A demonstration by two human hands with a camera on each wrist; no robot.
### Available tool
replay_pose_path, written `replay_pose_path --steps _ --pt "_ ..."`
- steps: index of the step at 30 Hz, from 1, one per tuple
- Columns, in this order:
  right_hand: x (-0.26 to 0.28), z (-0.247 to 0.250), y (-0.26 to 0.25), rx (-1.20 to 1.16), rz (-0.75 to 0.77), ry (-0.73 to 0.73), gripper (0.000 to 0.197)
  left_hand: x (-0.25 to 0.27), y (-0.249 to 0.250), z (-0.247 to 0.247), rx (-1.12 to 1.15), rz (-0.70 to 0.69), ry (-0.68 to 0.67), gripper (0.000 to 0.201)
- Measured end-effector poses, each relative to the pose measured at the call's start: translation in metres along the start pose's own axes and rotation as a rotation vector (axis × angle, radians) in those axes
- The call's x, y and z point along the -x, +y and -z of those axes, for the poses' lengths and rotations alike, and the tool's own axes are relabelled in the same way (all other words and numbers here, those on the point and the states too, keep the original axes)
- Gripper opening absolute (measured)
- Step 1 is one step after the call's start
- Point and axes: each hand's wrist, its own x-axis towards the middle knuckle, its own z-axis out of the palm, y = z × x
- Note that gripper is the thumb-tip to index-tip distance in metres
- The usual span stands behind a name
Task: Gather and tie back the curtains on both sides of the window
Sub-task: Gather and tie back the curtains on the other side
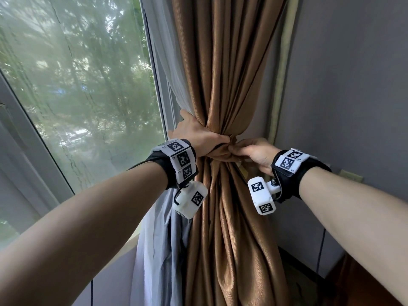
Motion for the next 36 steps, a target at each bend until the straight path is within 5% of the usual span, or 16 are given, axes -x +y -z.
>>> replay_pose_path --steps 6,11,15,19,26,36 --pt "0.001 0.000 -0.008 0.116 -0.093 -0.039 0.012 -0.007 -0.005 0.000 0.026 0.016 -0.015 0.107" --pt "0.005 0.003 -0.016 0.123 -0.177 -0.096 0.005 -0.013 -0.014 0.001 0.141 0.002 -0.099 0.134" --pt "0.006 0.011 -0.015 0.050 -0.202 -0.097 0.012 -0.012 -0.024 0.020 0.465 0.040 -0.283 0.093" --pt "0.010 0.009 -0.014 0.043 -0.182 -0.083 0.016 -0.008 -0.048 0.031 0.644 0.035 -0.371 0.129" --pt "0.007 0.001 -0.011 0.075 -0.144 -0.091 0.019 -0.010 -0.072 0.017 0.583 -0.083 -0.227 0.079" --pt "0.003 0.006 -0.012 0.013 -0.251 0.004 0.023 -0.005 -0.071 0.008 0.224 -0.523 -0.106 0.022"
